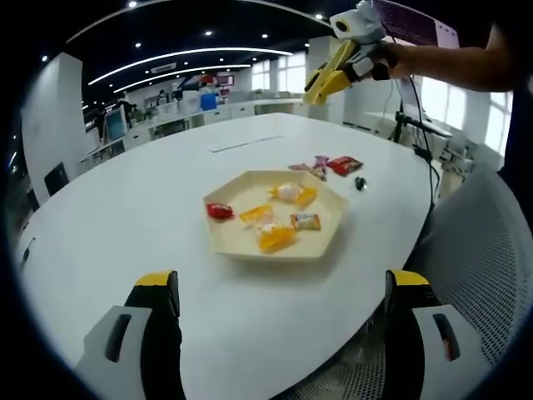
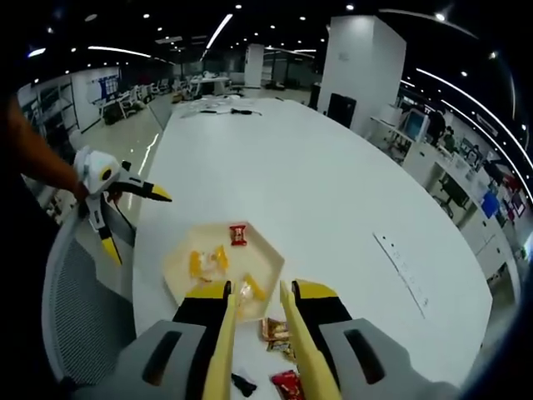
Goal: Place the target food into the container with the food tongs after gripping and lifting it, then release it inside without dropping or visibly crushing the food.
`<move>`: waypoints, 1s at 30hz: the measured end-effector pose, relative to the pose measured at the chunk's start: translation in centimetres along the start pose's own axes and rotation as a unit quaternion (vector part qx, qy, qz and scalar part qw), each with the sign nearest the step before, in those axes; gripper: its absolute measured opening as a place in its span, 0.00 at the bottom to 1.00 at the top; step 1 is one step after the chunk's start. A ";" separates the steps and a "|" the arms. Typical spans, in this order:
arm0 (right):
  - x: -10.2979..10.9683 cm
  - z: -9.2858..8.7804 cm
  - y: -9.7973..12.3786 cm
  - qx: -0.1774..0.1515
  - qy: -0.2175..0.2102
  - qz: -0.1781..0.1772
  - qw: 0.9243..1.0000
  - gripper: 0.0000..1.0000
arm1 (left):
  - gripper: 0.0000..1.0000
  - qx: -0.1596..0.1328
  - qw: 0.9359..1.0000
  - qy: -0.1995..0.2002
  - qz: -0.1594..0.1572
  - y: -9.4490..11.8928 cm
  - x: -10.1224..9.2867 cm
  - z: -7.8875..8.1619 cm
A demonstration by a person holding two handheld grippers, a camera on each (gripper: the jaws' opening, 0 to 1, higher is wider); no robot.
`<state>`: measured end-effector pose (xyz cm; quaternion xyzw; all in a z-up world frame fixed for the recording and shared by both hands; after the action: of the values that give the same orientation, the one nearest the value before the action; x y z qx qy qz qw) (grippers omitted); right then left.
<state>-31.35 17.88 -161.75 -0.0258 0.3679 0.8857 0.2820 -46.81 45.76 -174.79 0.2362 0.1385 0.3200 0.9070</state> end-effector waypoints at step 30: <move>-2.5 -4.3 1.7 0.021 -0.004 -0.034 0.999 0.29 | 0.99 -0.007 1.000 0.002 -0.007 0.0 -0.1 0.1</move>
<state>-30.82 12.82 -163.16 -0.0291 0.3838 0.8679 0.3141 -46.88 45.64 -174.65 0.2286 0.1397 0.3149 0.9105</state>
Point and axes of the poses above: the point that each gripper's makers call its tool centre point, and the gripper's own axes: y roughly backward along the fingers, x roughly to its left, z roughly out of its top, the point moved 8 cm from there along y, roughly backward along the fingers, and after that the axes turned 11 degrees about -z, right-handed, at the moved point
